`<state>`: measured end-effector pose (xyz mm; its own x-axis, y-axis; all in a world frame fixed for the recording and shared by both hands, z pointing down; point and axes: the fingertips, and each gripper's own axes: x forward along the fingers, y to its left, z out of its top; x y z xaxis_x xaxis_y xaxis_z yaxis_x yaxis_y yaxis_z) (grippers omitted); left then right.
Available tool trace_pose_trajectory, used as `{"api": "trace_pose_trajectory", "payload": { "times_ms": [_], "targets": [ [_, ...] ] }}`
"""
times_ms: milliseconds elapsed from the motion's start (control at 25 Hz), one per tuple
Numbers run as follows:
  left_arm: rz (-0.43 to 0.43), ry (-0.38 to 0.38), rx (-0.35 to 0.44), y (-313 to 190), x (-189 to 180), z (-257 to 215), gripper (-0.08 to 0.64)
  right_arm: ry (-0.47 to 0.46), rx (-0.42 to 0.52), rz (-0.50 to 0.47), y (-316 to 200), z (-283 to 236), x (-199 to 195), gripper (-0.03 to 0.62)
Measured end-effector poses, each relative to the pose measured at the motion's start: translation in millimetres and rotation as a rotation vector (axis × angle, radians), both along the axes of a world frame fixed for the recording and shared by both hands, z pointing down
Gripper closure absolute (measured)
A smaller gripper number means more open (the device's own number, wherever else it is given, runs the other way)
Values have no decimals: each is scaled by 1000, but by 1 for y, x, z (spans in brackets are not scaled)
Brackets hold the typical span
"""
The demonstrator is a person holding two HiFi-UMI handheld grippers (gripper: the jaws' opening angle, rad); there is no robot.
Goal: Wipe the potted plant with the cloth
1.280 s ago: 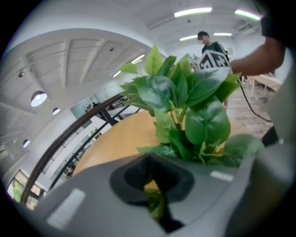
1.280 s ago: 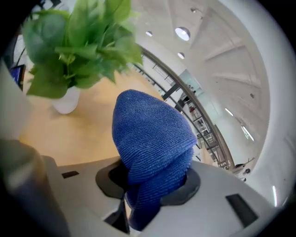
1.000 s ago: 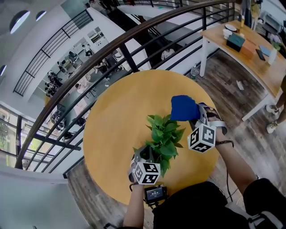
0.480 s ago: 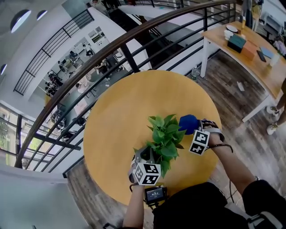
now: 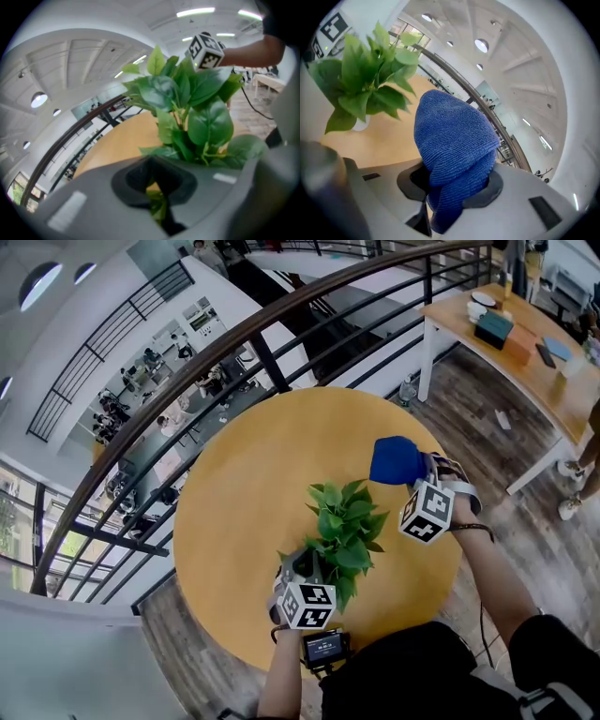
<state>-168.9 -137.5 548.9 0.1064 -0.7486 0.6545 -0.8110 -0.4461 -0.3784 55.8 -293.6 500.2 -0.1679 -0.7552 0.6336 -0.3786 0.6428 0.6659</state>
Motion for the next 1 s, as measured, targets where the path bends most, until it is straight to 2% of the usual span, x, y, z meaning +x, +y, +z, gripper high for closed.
{"api": "trace_pose_trajectory", "payload": {
  "times_ms": [160,240,360,520,760,880,1000],
  "targets": [
    [-2,-1,-2,-1,0,0,558,-67,101,-76,-3,-44,-40,442],
    [-5,-2,-2,-1,-1,0,558,-38,106,-130,1,-39,-59,442],
    [-10,-2,-4,0,-2,1,558,52,67,-177,7,-5,-71,442],
    [-6,3,-5,2,-4,1,558,80,-55,-133,21,45,-56,442],
    [-9,-2,-6,1,-3,2,558,138,-213,-56,39,109,-12,442],
    [-5,-1,-6,1,-2,2,558,132,-225,-27,41,113,2,442],
    [-3,-5,-4,0,-2,3,558,76,-154,4,22,84,7,442]
  ]
}}
